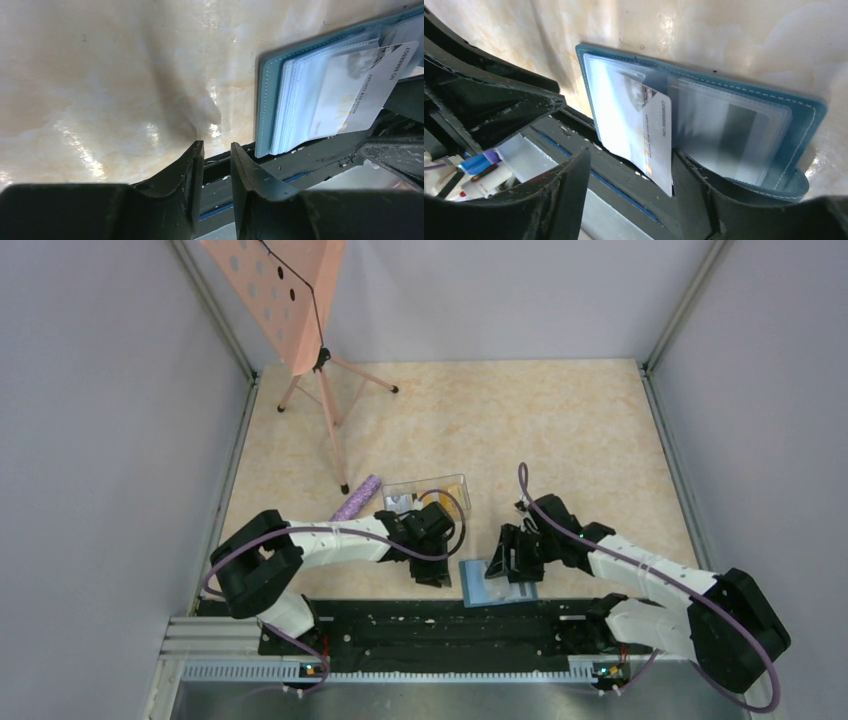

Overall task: Put the credit cards into the card holder
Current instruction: Insert the credit card into the card holder.

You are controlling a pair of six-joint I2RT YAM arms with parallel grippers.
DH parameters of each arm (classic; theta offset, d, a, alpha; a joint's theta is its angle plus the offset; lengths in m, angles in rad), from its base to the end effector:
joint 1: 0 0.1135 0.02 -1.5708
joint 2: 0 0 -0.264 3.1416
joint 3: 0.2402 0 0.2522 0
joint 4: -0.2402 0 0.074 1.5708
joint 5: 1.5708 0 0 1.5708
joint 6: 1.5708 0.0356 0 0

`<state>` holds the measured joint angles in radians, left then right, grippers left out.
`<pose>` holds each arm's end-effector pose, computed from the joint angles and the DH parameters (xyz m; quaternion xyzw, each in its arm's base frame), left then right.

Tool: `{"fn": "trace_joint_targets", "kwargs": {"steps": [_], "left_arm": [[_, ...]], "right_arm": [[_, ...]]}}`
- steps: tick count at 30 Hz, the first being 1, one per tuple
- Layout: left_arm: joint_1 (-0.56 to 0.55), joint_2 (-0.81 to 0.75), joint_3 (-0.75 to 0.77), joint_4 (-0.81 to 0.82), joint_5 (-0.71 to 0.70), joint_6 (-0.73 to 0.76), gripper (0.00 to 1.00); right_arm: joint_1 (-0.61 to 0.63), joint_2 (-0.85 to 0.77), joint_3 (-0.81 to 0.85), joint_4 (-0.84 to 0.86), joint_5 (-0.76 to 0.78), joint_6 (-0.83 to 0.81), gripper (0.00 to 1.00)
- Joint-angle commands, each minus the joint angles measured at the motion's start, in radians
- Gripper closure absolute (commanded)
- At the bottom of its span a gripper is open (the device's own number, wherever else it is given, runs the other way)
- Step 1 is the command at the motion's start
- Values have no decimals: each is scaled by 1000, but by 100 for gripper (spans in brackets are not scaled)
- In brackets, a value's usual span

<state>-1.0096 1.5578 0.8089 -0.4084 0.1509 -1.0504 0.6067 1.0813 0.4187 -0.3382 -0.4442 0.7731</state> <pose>0.1449 -0.2405 0.1547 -0.0044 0.9760 -0.2135 0.0421 0.1418 0.1170 0.1537 0.0161 0.9380 0.3376 0.0770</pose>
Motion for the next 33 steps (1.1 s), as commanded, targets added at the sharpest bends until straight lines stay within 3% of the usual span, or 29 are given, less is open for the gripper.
{"fn": "trace_joint_targets", "kwargs": {"steps": [1, 4, 10, 14, 25, 27, 33], "left_arm": [[12, -32, 31, -23, -21, 21, 67], [14, -5, 30, 4, 5, 25, 67], [14, 63, 29, 86, 59, 10, 68], [13, 97, 55, 92, 75, 17, 70], [13, 90, 104, 10, 51, 60, 70], [12, 65, 104, -28, 24, 72, 67], [27, -48, 50, -65, -19, 86, 57]], "right_arm": [[48, 8, 60, -131, 92, -15, 38], [75, 38, 70, -131, 110, -13, 38], [143, 108, 85, -67, 122, 1, 53], [197, 168, 109, -3, 107, 16, 59], [307, 319, 229, 57, 117, 16, 93], [308, 310, 234, 34, 134, 17, 92], [308, 191, 239, -32, 179, 37, 59]]}}
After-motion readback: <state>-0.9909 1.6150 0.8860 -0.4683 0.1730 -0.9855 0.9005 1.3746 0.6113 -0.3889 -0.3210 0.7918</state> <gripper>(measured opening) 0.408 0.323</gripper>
